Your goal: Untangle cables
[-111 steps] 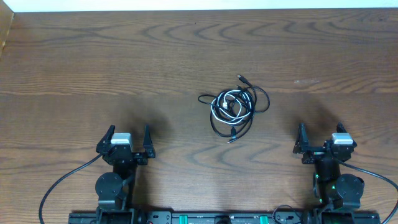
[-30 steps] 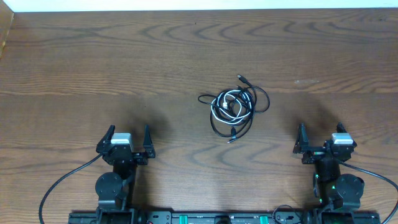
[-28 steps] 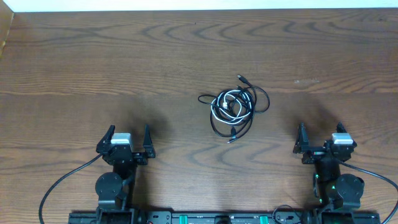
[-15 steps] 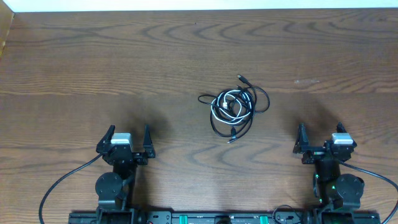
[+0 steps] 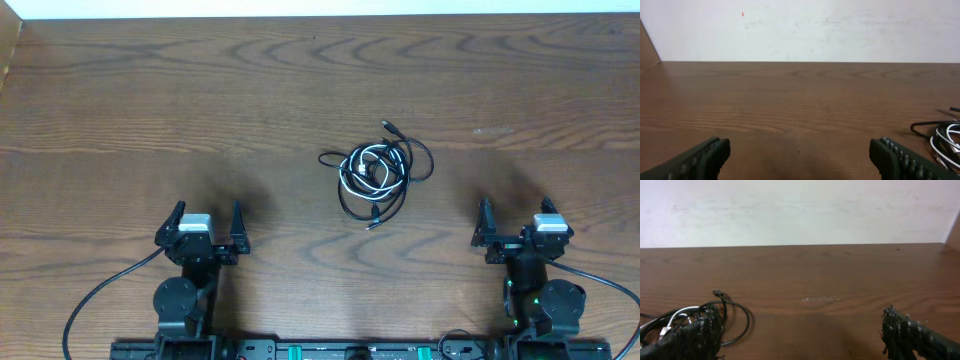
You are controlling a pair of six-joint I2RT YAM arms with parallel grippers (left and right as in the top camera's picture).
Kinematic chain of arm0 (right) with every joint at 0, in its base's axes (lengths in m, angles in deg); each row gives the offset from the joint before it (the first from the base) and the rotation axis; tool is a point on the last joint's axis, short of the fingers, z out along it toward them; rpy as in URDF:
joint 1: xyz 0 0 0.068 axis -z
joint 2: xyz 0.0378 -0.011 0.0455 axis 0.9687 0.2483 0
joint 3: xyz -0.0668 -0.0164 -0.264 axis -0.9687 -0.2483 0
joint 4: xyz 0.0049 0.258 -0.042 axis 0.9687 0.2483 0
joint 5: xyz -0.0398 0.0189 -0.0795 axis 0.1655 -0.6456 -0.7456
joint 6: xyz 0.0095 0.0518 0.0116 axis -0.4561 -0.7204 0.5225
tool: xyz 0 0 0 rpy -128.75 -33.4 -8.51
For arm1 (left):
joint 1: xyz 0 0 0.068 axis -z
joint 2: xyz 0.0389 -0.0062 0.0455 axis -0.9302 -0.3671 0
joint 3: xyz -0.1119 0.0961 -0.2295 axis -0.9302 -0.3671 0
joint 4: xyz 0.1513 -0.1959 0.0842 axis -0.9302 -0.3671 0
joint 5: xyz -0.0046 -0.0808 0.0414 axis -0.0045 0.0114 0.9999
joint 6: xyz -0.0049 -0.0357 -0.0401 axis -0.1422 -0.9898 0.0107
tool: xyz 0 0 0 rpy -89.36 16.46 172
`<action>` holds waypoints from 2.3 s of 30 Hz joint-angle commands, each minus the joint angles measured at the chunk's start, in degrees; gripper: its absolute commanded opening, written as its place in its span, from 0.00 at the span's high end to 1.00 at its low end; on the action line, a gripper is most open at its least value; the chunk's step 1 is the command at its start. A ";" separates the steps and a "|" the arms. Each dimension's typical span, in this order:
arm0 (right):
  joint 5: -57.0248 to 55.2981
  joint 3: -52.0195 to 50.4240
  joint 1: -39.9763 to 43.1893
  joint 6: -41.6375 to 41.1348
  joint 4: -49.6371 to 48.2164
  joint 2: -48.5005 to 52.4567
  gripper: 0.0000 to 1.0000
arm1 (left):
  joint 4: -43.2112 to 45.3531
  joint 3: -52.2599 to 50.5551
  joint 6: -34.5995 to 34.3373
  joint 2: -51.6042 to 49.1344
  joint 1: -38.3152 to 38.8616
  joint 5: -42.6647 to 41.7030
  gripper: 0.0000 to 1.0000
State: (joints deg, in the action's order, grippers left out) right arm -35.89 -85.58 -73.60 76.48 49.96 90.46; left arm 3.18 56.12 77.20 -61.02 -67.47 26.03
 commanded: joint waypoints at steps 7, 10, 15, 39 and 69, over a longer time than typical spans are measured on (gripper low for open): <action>-0.63 -0.09 -0.20 0.70 0.26 -0.31 0.01 | 2.16 0.66 -0.83 0.39 0.22 -0.76 0.04; -0.63 -0.09 -0.20 0.70 0.26 -0.31 0.01 | 2.14 1.88 -1.07 0.39 0.22 -0.76 0.04; -0.63 -0.09 -0.20 0.70 0.24 -0.31 0.01 | 2.12 3.93 -4.17 -1.33 0.22 -0.13 0.04; -0.63 -0.09 -0.20 0.70 0.26 -0.31 0.01 | -13.03 31.93 -5.11 -39.26 0.22 -0.17 0.04; -0.63 -0.09 -0.20 0.70 0.26 -0.31 0.01 | -31.69 42.40 -9.66 -41.09 0.22 -0.33 0.04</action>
State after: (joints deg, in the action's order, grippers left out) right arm -36.06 -85.58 -73.60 76.48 49.98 90.46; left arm -26.31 95.44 69.18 -101.52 -67.47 25.57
